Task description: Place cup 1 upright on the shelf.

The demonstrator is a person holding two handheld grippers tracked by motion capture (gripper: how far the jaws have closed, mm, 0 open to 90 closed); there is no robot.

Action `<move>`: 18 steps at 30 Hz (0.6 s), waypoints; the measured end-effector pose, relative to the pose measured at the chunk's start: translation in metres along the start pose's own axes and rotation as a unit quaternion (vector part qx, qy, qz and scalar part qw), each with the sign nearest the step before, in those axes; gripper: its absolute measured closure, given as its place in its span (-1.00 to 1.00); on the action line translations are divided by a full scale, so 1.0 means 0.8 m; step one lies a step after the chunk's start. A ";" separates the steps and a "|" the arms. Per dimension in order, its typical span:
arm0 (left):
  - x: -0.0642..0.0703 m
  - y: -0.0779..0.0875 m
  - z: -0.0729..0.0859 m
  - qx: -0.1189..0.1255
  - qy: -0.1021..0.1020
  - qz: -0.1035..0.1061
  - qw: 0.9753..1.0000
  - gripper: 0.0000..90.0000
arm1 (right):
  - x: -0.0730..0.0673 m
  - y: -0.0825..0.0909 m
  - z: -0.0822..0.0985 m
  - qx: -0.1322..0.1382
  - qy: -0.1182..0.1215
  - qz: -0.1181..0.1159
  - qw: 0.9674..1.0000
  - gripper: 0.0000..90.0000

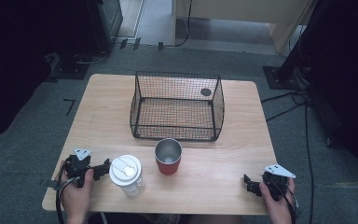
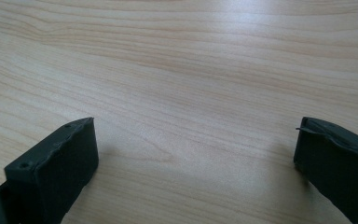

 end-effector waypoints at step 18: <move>0.000 0.000 0.000 0.000 0.000 0.000 1.000 -1.00 | -0.011 0.017 -0.011 -0.001 -0.022 -0.001 1.000 -1.00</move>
Point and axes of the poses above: each handheld gripper's, and its own axes: y roughly backward along the jaws, z roughly out of its underside, x roughly to its right, the point moved 5 cm from there along -y, roughly forward along the jaws, and after that the axes turned 6 degrees about y, right-handed, at the moved point
